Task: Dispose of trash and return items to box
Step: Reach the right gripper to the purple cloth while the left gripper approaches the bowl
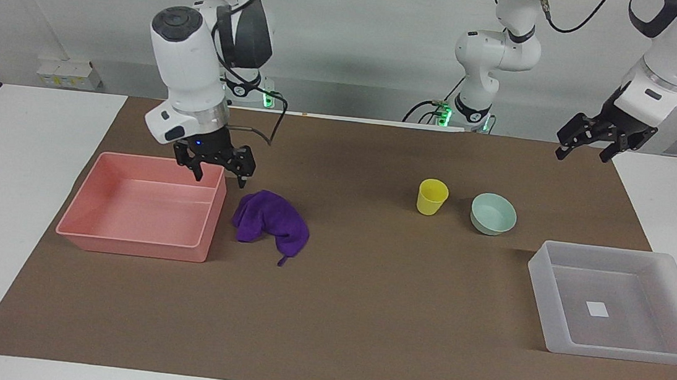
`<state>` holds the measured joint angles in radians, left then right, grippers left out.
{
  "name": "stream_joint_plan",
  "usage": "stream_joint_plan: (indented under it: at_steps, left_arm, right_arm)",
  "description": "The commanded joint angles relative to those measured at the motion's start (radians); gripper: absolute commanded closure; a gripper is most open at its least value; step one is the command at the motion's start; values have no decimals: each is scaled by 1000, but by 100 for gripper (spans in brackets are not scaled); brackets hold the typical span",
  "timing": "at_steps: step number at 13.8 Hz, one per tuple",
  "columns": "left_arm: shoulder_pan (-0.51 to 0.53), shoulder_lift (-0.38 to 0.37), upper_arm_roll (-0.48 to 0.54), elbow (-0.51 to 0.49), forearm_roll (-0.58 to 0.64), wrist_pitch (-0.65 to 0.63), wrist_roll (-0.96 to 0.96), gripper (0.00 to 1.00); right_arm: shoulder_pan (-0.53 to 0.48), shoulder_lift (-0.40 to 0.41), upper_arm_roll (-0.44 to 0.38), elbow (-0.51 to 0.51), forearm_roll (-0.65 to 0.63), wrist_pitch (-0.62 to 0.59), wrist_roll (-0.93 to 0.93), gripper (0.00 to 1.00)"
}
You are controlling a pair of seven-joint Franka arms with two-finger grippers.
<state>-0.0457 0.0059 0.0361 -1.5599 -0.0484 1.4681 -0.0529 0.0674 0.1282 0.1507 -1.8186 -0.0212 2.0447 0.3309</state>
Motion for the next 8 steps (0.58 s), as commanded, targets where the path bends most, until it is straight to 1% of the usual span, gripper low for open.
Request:
stream_joint_plan:
  at_steps: [1, 2, 3, 5, 6, 7, 8]
  left_arm:
    - [38, -27, -5, -167, 10, -15, 11, 0]
    - [64, -32, -5, -231, -5, -5, 13, 0]
    - [69, -33, -5, -282, -14, 33, 19, 0]
    - [72, -32, -5, -386, -36, 171, 21, 0]
    - [75, -20, -5, -451, -63, 255, 24, 0]
    - [85, -18, -5, -544, -95, 387, 24, 0]
    - [87, -18, -5, -627, -123, 502, 25, 0]
  right_arm:
    - [34, 28, 0, -105, -16, 144, 42, 0]
    - [37, 53, 0, -119, -25, 182, 49, 0]
    - [52, 77, 0, -129, -34, 215, 59, 0]
    - [75, 108, 0, -180, -45, 277, 68, 0]
    - [87, 129, 0, -204, -60, 320, 71, 0]
    - [97, 157, 0, -217, -69, 360, 83, 0]
    - [103, 177, 0, -222, -81, 376, 91, 0]
